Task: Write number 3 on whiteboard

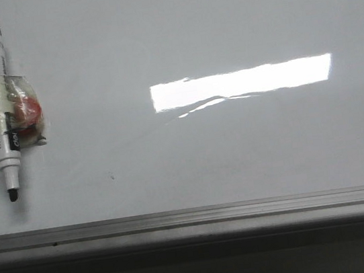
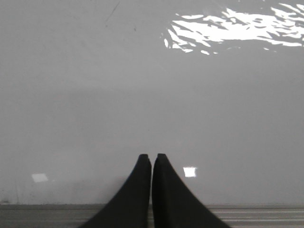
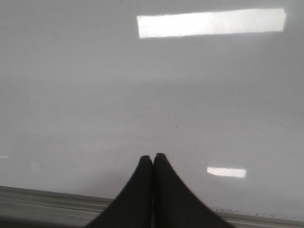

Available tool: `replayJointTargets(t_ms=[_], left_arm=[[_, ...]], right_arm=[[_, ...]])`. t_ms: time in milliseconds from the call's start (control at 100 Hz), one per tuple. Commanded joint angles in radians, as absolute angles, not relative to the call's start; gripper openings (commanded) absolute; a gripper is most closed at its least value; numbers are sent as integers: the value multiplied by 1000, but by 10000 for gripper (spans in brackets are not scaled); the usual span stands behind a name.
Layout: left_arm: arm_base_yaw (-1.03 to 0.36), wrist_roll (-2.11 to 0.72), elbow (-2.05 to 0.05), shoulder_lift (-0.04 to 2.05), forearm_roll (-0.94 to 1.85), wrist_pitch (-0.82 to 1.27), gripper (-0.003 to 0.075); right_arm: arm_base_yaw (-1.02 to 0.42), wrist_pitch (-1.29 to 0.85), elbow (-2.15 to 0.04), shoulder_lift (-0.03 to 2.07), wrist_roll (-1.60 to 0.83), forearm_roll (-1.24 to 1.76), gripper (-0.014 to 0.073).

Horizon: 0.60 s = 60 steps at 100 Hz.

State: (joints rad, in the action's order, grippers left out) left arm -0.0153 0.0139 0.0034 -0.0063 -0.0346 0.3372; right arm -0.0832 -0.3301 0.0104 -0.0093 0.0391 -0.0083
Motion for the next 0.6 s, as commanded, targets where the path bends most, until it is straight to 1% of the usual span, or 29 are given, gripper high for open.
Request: replayJointTargets(t_ms=[0, 120, 240, 480, 590], left_arm=[[-16, 14, 39, -30, -27, 284, -20], [-16, 14, 39, -30, -43, 284, -20], [-16, 14, 39, -30, -138, 284, -20], [-16, 14, 39, -30, -138, 284, -20], [-16, 14, 39, -30, -140, 271, -20]], right_arm=[[-78, -315, 35, -26, 34, -15, -51], [-78, -315, 35, -26, 34, -15, -51], [-78, -315, 35, -26, 34, -15, -51], [-78, -315, 35, -26, 34, -15, -51], [-78, -272, 35, -26, 34, -15, -51]])
